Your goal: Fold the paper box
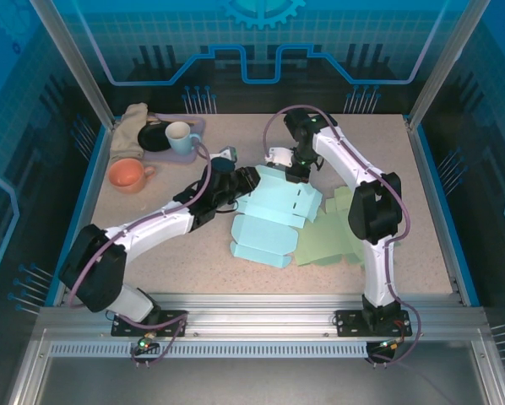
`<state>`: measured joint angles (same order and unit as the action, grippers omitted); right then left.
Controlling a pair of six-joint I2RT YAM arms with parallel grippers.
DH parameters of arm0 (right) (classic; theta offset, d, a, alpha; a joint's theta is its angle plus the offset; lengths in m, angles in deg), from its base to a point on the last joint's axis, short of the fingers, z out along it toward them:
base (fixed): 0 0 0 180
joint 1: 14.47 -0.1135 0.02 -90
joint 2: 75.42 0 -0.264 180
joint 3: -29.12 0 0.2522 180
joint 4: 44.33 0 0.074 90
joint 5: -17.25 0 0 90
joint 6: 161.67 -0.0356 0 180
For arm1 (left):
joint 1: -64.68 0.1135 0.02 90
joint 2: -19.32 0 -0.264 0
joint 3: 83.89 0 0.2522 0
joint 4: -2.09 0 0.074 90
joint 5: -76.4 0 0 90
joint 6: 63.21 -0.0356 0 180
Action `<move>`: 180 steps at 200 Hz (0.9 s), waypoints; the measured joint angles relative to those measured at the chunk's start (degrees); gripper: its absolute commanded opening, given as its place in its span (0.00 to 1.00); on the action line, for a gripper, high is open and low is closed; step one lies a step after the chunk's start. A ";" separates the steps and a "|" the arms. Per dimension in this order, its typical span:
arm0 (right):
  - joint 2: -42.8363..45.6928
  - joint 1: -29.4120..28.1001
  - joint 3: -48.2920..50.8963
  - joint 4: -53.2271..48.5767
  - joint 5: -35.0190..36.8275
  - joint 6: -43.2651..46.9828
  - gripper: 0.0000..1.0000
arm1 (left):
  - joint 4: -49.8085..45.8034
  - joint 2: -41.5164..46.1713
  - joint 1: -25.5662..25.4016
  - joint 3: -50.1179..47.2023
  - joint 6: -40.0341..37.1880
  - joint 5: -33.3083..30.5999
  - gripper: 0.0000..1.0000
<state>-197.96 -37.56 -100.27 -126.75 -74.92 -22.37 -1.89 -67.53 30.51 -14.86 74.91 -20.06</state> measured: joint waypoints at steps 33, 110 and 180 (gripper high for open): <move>0.00 0.00 0.00 0.00 -0.02 -0.02 0.00 | 0.00 -2.16 0.68 -0.02 -0.02 -1.84 0.25; 0.00 0.02 0.00 0.02 -0.20 -0.02 0.00 | 6.12 -3.56 3.96 -1.07 -0.46 -3.78 0.29; 0.00 0.83 0.00 -0.22 0.15 -0.42 0.00 | 13.70 -8.90 4.24 -1.03 -0.35 4.72 0.27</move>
<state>-197.96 -36.73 -100.27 -126.97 -74.77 -22.78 11.82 -76.43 34.75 -15.89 74.56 -15.34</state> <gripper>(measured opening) 0.045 0.273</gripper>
